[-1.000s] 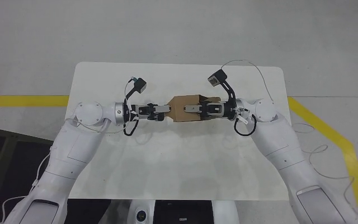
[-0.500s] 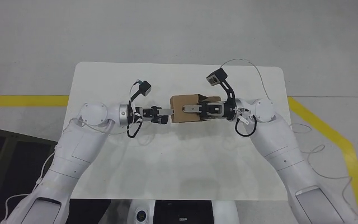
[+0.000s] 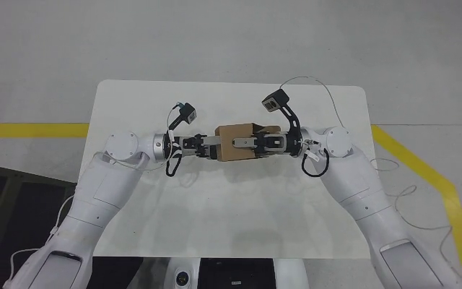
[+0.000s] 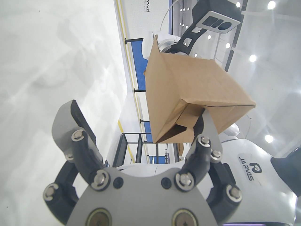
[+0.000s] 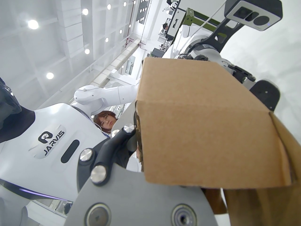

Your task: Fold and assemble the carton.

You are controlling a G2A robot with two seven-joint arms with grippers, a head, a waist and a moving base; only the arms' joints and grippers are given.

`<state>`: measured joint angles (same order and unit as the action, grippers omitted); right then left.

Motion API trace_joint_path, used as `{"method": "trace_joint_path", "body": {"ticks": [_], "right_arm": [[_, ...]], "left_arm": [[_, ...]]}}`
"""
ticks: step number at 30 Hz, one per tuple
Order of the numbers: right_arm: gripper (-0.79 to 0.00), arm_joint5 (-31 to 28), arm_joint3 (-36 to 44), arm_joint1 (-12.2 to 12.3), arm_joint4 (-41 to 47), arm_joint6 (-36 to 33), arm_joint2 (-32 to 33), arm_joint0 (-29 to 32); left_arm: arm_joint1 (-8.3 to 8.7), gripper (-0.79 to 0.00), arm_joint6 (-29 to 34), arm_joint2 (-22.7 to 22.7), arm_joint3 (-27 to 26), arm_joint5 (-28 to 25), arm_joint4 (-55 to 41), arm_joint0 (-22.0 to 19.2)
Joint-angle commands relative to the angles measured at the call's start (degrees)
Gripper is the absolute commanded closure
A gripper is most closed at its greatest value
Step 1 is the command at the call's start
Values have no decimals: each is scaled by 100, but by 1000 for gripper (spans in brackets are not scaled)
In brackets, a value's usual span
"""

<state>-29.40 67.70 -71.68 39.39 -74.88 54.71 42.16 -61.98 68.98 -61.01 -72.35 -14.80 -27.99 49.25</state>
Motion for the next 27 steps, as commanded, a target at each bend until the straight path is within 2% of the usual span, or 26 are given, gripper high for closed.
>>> {"method": "trace_joint_path", "body": {"ticks": [1,13,21,27], "right_arm": [[0,-2,-4,-4,9,2,-9,-8],[0,-8,-16,-4,27,8,-18,-16],[0,-20,-317,42,-210,20,95,-18],[0,293,-794,16,-499,79,-25,-114]], "left_arm": [[-16,-785,10,45,25,-26,-7,-20],[-72,-785,30,178,103,-71,22,-97],[-14,-785,-117,-116,199,-175,86,-90],[29,-785,-314,-288,89,-356,328,-36]]}}
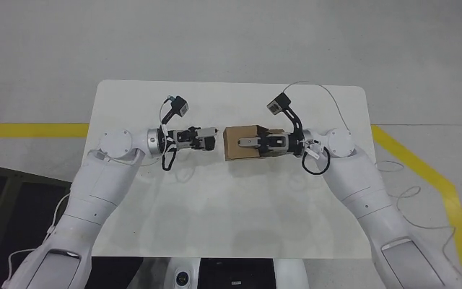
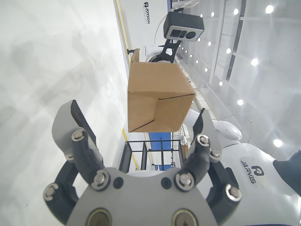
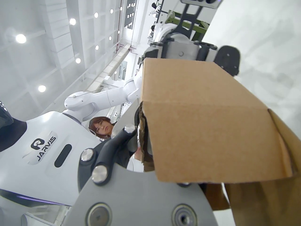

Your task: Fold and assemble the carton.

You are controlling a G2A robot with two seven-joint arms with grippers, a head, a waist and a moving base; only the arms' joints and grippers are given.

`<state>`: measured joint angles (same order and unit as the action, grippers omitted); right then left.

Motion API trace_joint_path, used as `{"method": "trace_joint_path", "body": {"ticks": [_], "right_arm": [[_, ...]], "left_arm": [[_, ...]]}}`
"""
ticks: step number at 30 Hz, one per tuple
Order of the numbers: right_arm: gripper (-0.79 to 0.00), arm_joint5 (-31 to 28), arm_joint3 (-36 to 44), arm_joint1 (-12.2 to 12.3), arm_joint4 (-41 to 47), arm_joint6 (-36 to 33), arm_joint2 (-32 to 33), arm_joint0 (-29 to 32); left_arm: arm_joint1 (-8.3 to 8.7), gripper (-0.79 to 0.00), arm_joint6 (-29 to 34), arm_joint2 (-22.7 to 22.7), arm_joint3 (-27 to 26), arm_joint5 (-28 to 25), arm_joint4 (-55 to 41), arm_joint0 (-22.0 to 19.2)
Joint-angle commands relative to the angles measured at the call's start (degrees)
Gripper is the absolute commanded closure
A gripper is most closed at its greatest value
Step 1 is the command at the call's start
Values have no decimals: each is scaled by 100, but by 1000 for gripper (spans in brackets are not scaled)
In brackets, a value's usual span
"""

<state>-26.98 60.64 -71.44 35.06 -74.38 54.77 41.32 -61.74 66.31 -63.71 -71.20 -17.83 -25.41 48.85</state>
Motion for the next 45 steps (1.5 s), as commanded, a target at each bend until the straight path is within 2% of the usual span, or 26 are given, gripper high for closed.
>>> {"method": "trace_joint_path", "body": {"ticks": [1,10,16,22,25,27,31,35,39,45], "right_arm": [[0,76,-142,-17,-100,52,-55,-43],[0,367,-782,-222,-683,512,-585,-305],[0,358,-1259,-426,-692,627,-904,-521],[0,301,-1770,-587,-604,668,-1048,-697],[0,272,-1982,-654,-579,661,-1095,-764],[-37,249,-2089,-695,-557,646,-1118,-803],[-252,204,-2248,-762,-529,603,-1144,-865],[-342,223,-2313,-794,-467,428,-1124,-902],[-376,232,-2323,-782,-428,263,-1051,-899],[-382,272,-2130,-672,-481,64,-838,-847]], "left_arm": [[8,-785,-82,-31,-42,-91,112,7],[41,-785,-1014,-132,-385,-1398,1523,107],[33,-785,-1769,-115,-213,-2334,2643,127],[-3,-785,-3052,-124,32,-3565,4477,126],[-33,-785,-3776,-156,106,-3953,5398,139],[-50,-785,-4203,-159,61,-4017,5976,151],[-60,-785,-4853,-53,-23,-4017,7020,188],[-67,-785,-5382,168,-4,-4017,7927,157],[-68,-785,-5989,319,72,-4017,8536,108],[-63,-785,-6622,478,133,-4017,9237,37]]}}
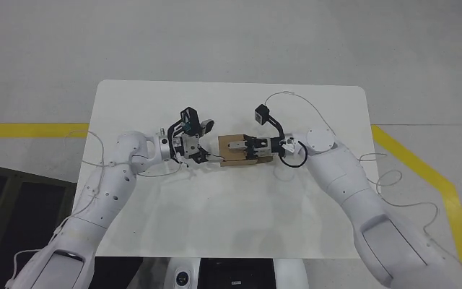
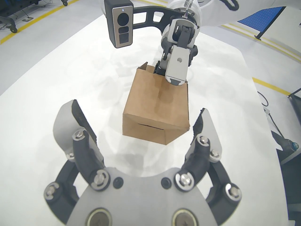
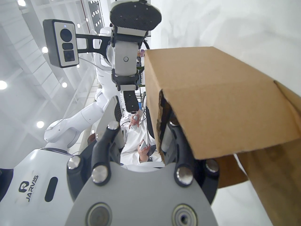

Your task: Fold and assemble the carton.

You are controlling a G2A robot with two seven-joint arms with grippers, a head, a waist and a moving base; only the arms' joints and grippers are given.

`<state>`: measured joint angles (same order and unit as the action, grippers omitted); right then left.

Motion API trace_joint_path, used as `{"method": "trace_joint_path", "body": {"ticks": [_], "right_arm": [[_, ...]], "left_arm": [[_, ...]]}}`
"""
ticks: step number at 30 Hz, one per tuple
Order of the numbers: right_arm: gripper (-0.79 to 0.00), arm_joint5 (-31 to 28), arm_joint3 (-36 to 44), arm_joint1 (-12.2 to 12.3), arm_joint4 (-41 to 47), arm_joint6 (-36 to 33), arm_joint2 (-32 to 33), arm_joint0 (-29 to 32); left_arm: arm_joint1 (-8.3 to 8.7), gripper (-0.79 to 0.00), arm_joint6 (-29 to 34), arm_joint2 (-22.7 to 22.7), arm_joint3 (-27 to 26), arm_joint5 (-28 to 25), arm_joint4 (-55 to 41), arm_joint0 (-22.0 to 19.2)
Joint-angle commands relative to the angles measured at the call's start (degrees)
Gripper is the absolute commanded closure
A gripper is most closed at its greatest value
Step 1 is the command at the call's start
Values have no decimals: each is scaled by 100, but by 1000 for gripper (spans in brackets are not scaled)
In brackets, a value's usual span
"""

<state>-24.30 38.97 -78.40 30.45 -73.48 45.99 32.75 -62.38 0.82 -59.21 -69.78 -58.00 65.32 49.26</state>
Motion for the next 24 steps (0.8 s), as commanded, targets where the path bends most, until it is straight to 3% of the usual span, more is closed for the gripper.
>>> {"method": "trace_joint_path", "body": {"ticks": [1,11,16,24], "right_arm": [[-388,12,93,56,-48,-52,92,28],[-363,380,1162,538,-615,-77,860,541],[-225,765,1890,783,-960,-48,1287,990],[-200,1093,2350,824,-908,-12,1258,1313]], "left_arm": [[3,-785,-155,54,-11,0,306,-3],[-75,-785,-724,334,115,207,898,-49],[-142,-785,-641,458,247,167,605,-135],[-130,-785,-393,348,259,12,176,-123]]}}
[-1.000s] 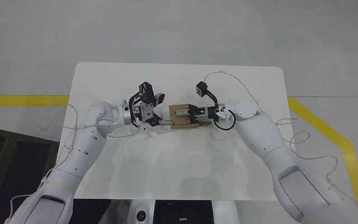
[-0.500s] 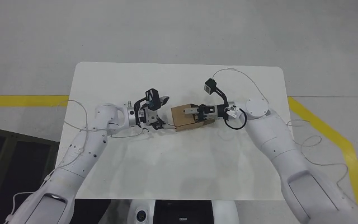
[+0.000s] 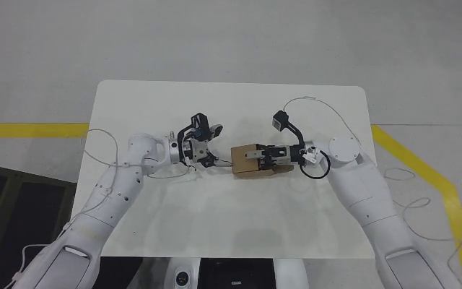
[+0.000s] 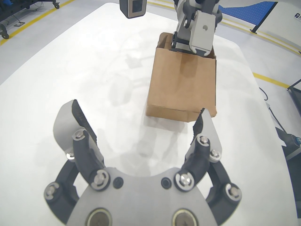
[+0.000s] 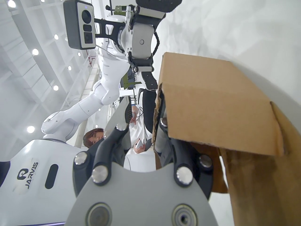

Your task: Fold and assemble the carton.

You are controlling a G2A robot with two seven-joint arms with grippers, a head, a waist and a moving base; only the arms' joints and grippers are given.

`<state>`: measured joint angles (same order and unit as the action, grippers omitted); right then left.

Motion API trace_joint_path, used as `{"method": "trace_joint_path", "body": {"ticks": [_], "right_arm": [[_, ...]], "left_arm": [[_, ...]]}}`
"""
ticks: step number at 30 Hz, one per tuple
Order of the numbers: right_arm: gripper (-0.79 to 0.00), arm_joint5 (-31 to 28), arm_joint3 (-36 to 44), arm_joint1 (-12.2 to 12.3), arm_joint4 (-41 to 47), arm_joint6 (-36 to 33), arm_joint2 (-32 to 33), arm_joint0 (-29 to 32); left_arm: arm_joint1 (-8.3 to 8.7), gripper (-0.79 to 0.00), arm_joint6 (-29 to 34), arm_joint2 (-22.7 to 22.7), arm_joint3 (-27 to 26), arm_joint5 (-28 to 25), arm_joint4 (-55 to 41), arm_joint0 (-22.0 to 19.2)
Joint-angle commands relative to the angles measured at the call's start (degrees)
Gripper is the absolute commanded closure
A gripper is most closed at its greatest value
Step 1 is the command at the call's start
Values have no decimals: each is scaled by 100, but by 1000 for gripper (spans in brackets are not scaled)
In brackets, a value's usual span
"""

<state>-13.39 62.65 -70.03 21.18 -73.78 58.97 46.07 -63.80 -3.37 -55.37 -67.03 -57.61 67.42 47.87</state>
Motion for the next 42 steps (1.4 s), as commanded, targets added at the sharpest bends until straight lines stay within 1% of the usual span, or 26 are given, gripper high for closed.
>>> {"method": "trace_joint_path", "body": {"ticks": [1,6,8,11,15,20,21,24,27,28,30,31,32,38,42], "right_arm": [[-197,6,-54,-33,27,35,-95,-53],[-135,-73,-319,-154,120,179,-362,-308],[-154,-134,-431,-212,160,265,-473,-405],[-151,-246,-608,-308,219,440,-630,-575],[-154,-326,-853,-467,261,554,-928,-818],[-169,-478,-1291,-673,375,694,-1235,-1062],[-203,-502,-1394,-705,388,697,-1277,-1101],[-265,-565,-1650,-769,364,676,-1353,-1209],[-379,-567,-1782,-787,348,571,-1355,-1271],[-468,-566,-1803,-783,339,534,-1342,-1286],[-702,-537,-1831,-771,311,439,-1314,-1303],[-757,-531,-1833,-763,304,410,-1296,-1299],[-785,-530,-1828,-754,297,387,-1276,-1291],[-785,-586,-1651,-664,290,244,-1082,-1168],[-785,-650,-1380,-542,192,169,-853,-1041]], "left_arm": [[27,-785,59,-81,-37,-39,-81,34],[120,-785,240,-284,-209,-39,-385,150],[164,-785,324,-350,-272,-39,-578,209],[231,-785,435,-489,-314,-39,-1006,302],[322,-785,765,-612,-432,-39,-1391,386],[431,-785,1175,-620,-637,-39,-1635,493],[451,-785,1263,-602,-676,-39,-1622,503],[487,-785,1381,-530,-762,-39,-1526,518],[489,-785,1353,-450,-776,-39,-1423,487],[486,-785,1327,-425,-778,-39,-1372,470],[476,-785,1257,-384,-767,-39,-1249,435],[470,-785,1221,-365,-761,-37,-1174,419],[463,-785,1185,-347,-751,-29,-1093,403],[412,-785,938,-238,-599,54,-745,291],[386,-785,802,-194,-406,60,-609,218]]}}
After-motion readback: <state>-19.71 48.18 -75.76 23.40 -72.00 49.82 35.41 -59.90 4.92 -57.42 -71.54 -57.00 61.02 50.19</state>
